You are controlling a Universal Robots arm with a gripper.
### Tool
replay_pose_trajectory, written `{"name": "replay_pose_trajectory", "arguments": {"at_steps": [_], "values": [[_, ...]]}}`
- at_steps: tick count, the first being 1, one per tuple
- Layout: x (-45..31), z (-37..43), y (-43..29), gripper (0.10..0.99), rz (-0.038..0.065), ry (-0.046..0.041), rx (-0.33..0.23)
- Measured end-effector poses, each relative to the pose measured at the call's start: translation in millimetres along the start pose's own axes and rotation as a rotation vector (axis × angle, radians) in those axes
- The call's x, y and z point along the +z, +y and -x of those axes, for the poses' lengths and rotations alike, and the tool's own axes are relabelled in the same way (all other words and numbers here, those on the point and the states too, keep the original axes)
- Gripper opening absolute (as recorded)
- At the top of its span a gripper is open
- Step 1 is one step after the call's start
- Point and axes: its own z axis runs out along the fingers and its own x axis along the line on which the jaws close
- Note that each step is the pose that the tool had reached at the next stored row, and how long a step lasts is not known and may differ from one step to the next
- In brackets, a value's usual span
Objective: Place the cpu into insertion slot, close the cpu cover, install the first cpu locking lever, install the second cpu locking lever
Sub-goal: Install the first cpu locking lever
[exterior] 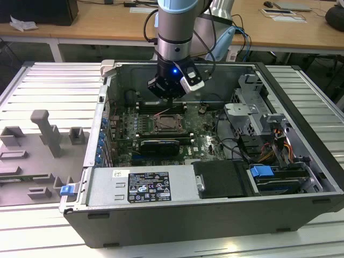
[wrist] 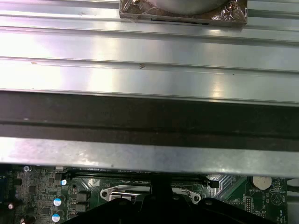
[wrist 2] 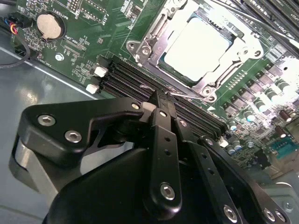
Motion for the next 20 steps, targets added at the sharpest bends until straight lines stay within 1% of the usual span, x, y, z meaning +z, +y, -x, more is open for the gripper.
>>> {"name": "replay_pose_trajectory", "arguments": {"at_steps": [10,13,15,20], "values": [[8.0,5.8,-0.2,0.106,0.000,0.0000,0.000],[12.3,8.1,-0.8,0.106,0.000,0.0000,0.000],[14.3,8.5,-1.0,0.106,0.000,-0.0001,0.000],[16.5,8.9,-1.3,0.106,0.001,0.0002,0.000]]}}
